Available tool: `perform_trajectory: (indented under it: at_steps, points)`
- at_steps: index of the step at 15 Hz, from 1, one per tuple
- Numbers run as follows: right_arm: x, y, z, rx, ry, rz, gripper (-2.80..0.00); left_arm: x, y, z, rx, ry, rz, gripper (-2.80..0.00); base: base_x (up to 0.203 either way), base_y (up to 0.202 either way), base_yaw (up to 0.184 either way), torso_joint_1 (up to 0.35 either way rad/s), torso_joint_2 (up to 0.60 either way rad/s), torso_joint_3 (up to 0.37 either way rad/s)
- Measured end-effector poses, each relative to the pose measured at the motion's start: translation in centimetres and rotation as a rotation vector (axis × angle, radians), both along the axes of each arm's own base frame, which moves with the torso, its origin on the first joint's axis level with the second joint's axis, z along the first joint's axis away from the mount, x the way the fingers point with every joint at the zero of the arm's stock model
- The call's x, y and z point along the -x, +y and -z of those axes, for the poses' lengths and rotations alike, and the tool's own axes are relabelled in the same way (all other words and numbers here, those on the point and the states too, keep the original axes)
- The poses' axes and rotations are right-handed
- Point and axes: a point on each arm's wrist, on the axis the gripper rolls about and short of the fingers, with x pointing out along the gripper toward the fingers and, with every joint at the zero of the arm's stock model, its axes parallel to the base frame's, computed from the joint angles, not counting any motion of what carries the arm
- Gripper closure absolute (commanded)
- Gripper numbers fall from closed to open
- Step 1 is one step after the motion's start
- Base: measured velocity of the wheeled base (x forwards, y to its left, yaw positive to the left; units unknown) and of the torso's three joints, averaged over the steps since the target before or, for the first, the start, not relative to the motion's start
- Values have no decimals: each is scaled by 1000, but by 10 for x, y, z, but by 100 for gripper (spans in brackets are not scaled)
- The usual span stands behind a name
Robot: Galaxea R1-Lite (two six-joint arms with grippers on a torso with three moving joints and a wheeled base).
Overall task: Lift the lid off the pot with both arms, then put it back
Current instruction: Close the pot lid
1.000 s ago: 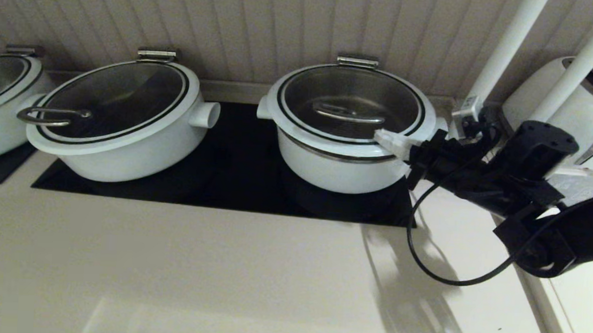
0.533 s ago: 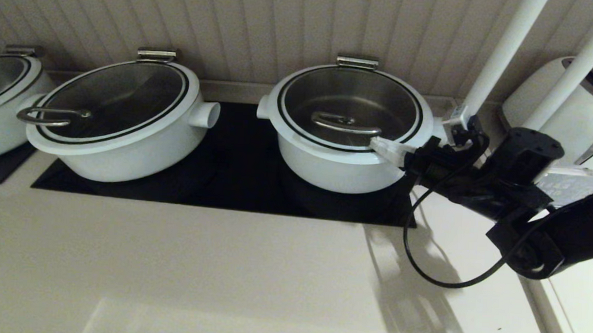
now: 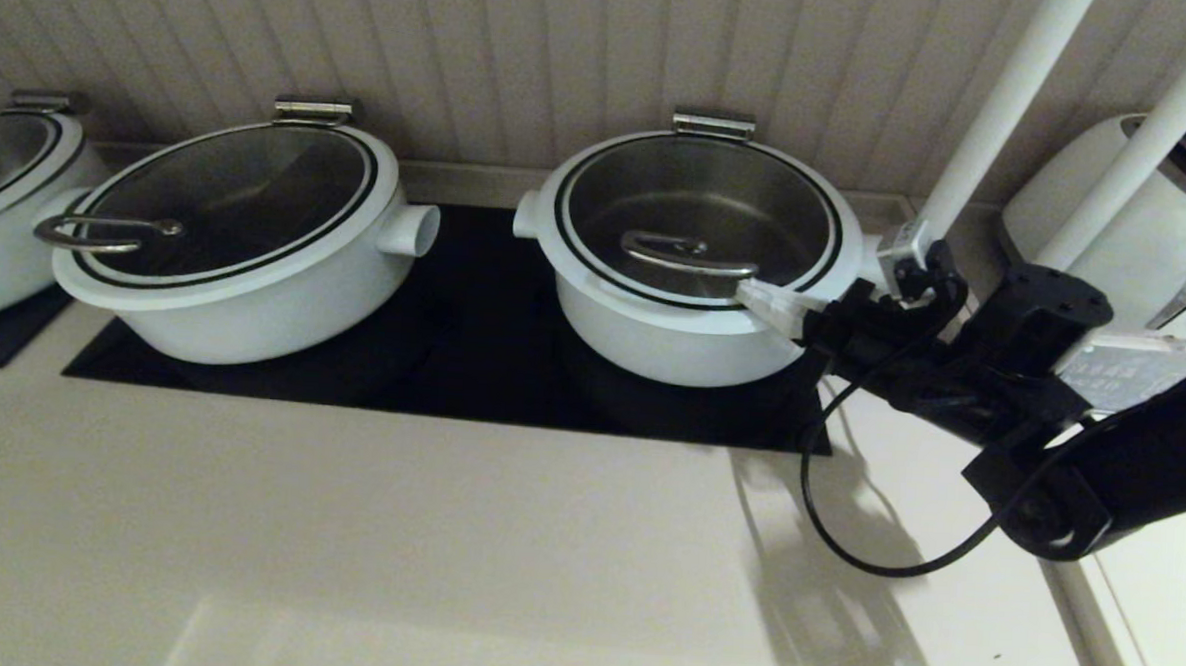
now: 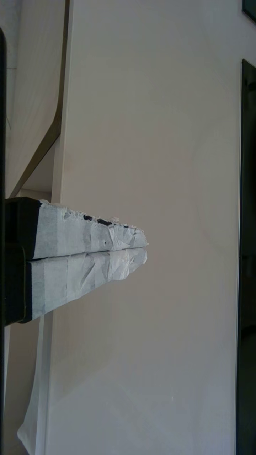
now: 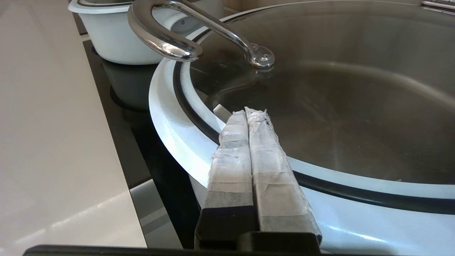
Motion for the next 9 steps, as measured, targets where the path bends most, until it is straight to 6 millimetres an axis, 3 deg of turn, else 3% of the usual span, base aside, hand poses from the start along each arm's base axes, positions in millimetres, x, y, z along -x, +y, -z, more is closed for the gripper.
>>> perform_trajectory:
  at_steps: [9]
  points:
    - [2, -1, 5, 7, 24, -1, 0, 0, 0, 0, 0, 0, -1, 0, 0, 0, 0, 0, 0, 0]
